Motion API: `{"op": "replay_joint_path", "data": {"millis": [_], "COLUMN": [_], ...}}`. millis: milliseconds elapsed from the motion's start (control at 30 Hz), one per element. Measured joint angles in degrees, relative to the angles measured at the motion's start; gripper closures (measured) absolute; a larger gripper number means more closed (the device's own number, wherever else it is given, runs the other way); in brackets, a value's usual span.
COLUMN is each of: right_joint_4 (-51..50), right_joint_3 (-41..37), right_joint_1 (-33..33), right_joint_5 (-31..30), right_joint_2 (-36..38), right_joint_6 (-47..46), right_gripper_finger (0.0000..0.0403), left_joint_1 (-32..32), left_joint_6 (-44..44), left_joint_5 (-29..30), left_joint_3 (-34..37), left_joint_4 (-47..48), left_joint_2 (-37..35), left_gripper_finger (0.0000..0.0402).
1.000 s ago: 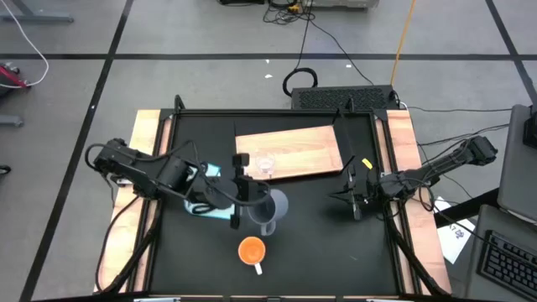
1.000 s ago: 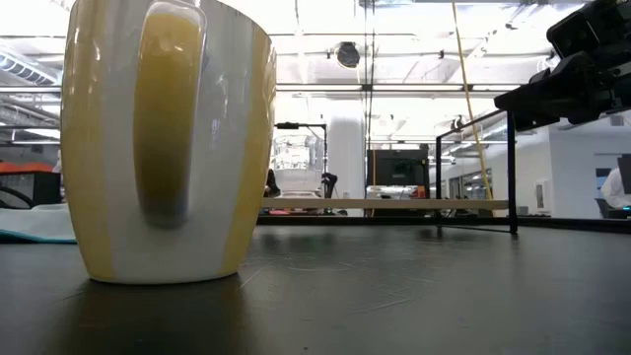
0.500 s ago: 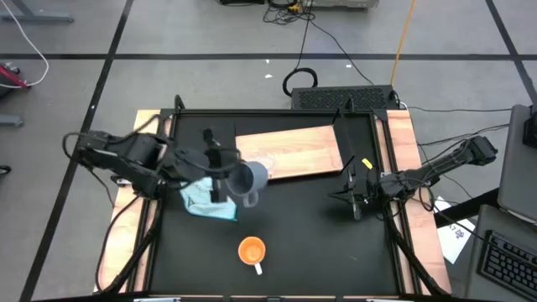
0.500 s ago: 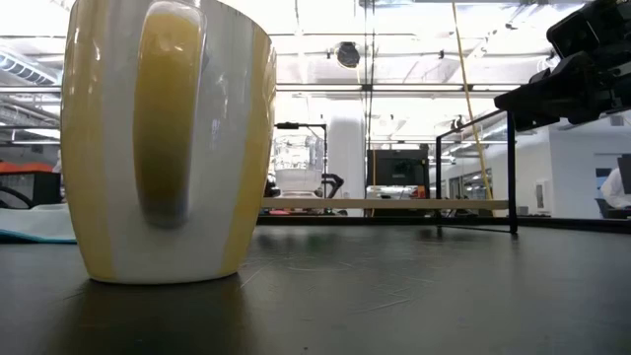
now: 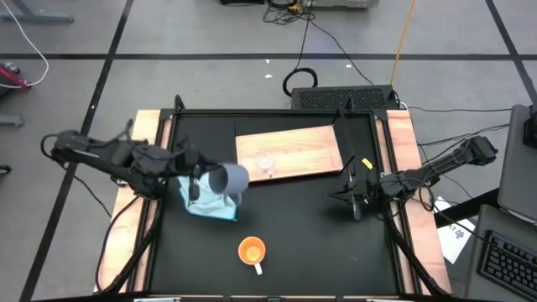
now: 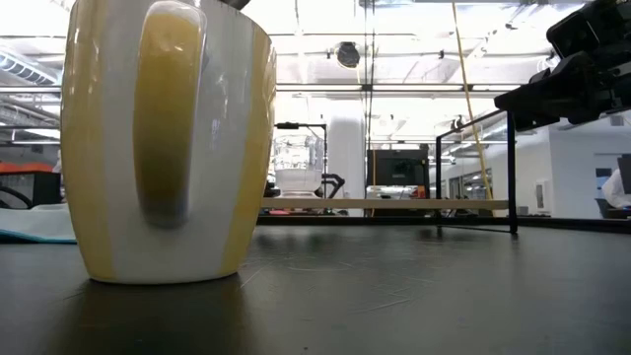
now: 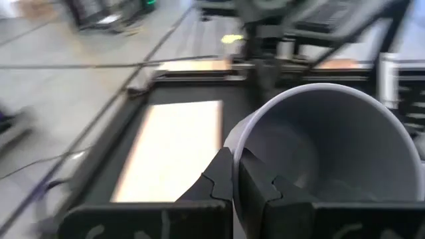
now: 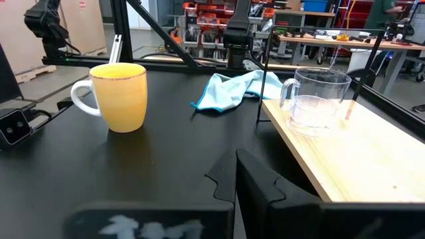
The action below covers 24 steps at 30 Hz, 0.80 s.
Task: Stack small to large cups/mugs on shelf
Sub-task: Put the gray mug on the shelf
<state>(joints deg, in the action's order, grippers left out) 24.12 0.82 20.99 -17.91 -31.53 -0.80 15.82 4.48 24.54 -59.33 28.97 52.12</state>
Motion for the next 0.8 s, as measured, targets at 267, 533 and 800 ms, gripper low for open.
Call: {"op": "replay_joint_path", "data": {"millis": [267, 533, 800], "right_joint_4": [0.2, 1.4, 1.4], "right_joint_3": [0.0, 0.0, 0.0], "right_joint_1": [0.0, 0.0, 0.0], "right_joint_5": [0.0, 0.0, 0.0], "right_joint_2": [0.0, 0.0, 0.0], "right_joint_6": [0.0, -0.1, -0.1], "right_gripper_finger": [0.0403, 0.0403, 0.0403], "left_joint_1": [0.7, -0.6, -7.3], "left_joint_6": [-1.0, -2.7, -1.8], "left_joint_5": [-3.5, -5.1, -11.8], "left_joint_3": [15.5, 17.2, 17.2], "left_joint_4": [-23.4, -28.7, -30.6], "left_joint_2": [-0.5, 2.6, 5.0], "left_gripper_finger": [0.0397, 0.0397, 0.0397]}}
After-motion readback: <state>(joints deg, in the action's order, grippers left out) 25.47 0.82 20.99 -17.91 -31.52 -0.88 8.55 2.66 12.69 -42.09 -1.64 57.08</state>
